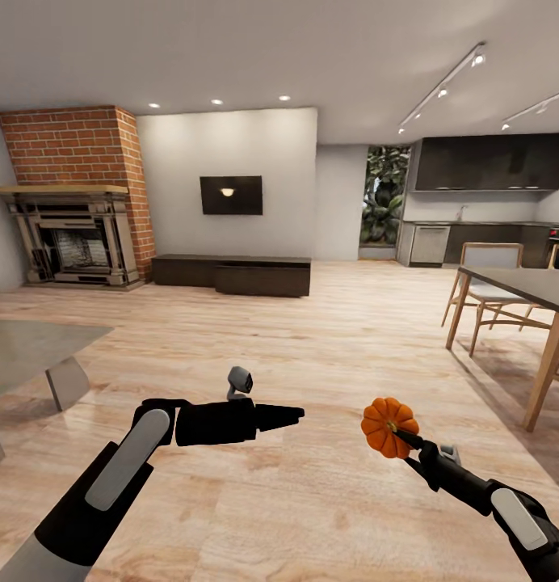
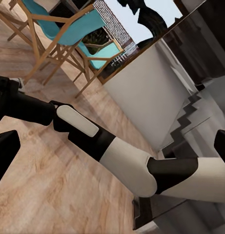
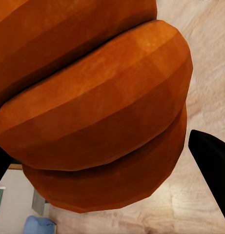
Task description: Place each of the two pumpkins and all three candles from the living room inside a cabinet in the living room (use any cabinet), then make sure every cabinet is closed, and position the cauldron so it is next to a table in the living room.
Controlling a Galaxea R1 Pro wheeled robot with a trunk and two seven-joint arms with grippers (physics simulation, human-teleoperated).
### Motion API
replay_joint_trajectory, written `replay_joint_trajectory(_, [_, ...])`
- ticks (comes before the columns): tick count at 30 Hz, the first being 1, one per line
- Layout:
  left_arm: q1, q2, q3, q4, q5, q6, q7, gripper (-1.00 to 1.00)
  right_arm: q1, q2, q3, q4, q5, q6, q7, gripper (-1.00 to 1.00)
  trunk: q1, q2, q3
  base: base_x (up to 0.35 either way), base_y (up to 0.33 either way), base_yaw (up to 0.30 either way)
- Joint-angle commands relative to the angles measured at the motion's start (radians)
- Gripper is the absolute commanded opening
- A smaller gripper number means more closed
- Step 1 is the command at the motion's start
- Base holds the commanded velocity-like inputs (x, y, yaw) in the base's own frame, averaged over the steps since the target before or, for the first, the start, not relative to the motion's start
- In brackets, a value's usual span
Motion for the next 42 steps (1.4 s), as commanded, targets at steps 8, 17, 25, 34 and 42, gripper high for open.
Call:
replay_joint_trajectory(8, [-0.001,0.001,-0.001,0.000,-0.005,0.001,-0.008,1.00,-0.001,0.000,-0.003,0.000,-0.005,0.009,-0.004,-1.00,0.000,0.000,0.000,0.000,0.000,0.028])
replay_joint_trajectory(17, [-0.001,0.002,0.001,0.001,-0.006,0.001,-0.008,1.00,-0.001,0.001,-0.003,0.000,-0.006,0.009,-0.026,-1.00,0.000,0.000,0.000,0.000,0.000,0.226])
replay_joint_trajectory(25, [-0.001,0.001,0.001,0.002,-0.006,0.001,-0.008,1.00,-0.001,0.005,-0.002,-0.023,-0.007,0.008,-0.070,-1.00,0.000,0.000,-0.001,0.023,0.000,0.075])
replay_joint_trajectory(34, [-0.001,0.000,0.000,0.002,-0.006,0.001,-0.008,1.00,-0.001,0.009,-0.001,-0.027,-0.007,0.010,-0.075,-1.00,0.000,0.000,-0.010,0.243,0.000,0.006])
replay_joint_trajectory(42, [-0.001,0.000,-0.001,0.002,-0.006,0.001,-0.008,1.00,-0.001,0.009,-0.001,-0.027,-0.007,0.011,-0.075,-1.00,0.000,0.000,-0.019,0.323,0.000,0.000])
